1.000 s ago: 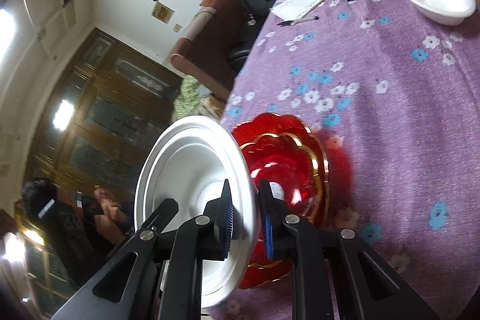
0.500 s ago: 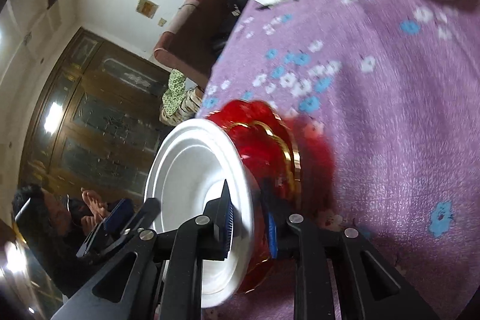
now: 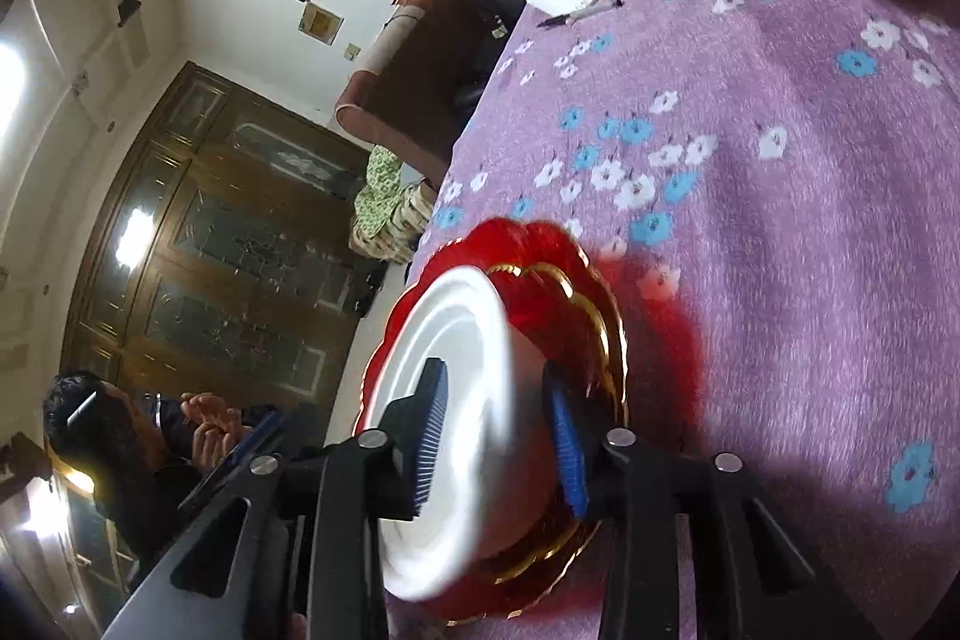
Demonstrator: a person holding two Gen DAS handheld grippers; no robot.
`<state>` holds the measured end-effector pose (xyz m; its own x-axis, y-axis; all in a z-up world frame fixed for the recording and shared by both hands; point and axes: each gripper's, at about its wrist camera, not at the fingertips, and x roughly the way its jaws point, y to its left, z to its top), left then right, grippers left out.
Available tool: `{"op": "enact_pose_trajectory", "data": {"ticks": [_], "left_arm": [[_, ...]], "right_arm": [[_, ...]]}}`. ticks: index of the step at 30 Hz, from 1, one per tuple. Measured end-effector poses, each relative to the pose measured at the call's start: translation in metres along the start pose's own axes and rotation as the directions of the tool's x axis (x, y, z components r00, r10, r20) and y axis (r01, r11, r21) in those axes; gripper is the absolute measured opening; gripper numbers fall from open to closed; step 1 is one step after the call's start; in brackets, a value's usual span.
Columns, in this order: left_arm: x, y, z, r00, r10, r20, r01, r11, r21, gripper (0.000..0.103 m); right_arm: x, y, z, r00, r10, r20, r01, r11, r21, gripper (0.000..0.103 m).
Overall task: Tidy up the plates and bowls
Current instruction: 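Open both tools and release the white plates on the red plates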
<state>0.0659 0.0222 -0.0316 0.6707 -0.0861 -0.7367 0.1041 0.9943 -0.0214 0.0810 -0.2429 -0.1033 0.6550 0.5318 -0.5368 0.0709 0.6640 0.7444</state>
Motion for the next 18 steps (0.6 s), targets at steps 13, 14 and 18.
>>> {"op": "enact_pose_trajectory", "data": {"ticks": [13, 14, 18], "left_arm": [[-0.009, 0.026, 0.007, 1.000, 0.019, 0.024, -0.016, 0.995, -0.100, 0.081], [-0.009, 0.022, 0.008, 0.999, 0.021, 0.024, -0.019, 0.995, -0.094, 0.081], [-0.015, -0.004, 0.011, 1.000, 0.000, 0.028, 0.001, 0.998, -0.058, 0.081]], "right_arm": [[-0.044, -0.007, 0.006, 0.977, -0.099, 0.189, 0.116, 0.990, -0.082, 0.037], [-0.047, -0.009, 0.008, 0.975, -0.102, 0.197, 0.119, 0.990, -0.077, 0.037], [-0.061, -0.028, 0.015, 0.971, -0.104, 0.214, 0.116, 0.992, -0.043, 0.038]]}}
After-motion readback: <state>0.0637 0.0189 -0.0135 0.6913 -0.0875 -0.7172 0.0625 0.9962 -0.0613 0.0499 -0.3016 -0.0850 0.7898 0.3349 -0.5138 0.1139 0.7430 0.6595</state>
